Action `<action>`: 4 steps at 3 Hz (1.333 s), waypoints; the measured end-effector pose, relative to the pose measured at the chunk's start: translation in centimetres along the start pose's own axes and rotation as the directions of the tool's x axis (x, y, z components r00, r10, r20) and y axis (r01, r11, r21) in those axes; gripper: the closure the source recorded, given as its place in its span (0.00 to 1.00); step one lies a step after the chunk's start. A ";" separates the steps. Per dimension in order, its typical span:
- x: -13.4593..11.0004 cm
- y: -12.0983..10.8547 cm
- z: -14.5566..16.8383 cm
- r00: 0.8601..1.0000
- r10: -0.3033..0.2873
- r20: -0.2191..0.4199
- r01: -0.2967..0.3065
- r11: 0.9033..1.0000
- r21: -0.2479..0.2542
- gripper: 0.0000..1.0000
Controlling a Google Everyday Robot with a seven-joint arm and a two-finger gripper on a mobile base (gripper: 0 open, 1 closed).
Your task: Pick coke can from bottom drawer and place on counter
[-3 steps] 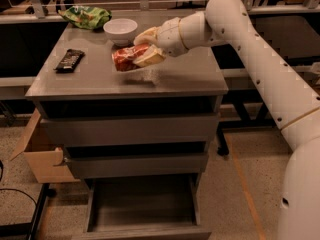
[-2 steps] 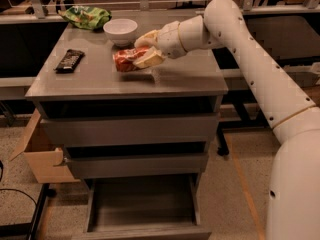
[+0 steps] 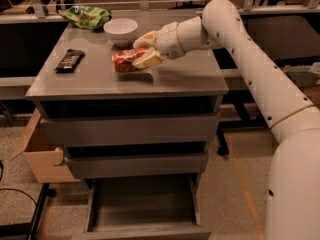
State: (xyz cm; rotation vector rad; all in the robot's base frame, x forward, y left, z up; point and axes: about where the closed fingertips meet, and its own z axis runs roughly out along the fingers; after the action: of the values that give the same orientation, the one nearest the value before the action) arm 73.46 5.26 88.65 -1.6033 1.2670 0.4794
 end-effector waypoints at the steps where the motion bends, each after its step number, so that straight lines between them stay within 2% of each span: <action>1: -0.1 0.1 0.3 1.000 0.000 0.003 0.000 1.000 -0.005 0.39; 2: -0.4 0.2 0.4 1.000 -0.003 0.004 0.003 1.000 -0.005 0.15; 3: -0.6 0.2 0.4 1.000 -0.008 0.005 0.007 1.000 0.009 0.00; 4: -0.9 -0.1 -0.2 1.000 -0.017 -0.001 0.017 0.999 0.037 0.00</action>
Offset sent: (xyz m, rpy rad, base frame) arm -0.0043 0.0015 0.0057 0.0011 -0.0095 -0.0018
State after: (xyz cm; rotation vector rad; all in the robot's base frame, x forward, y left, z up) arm 73.17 5.55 89.53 -1.5823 1.2554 0.4421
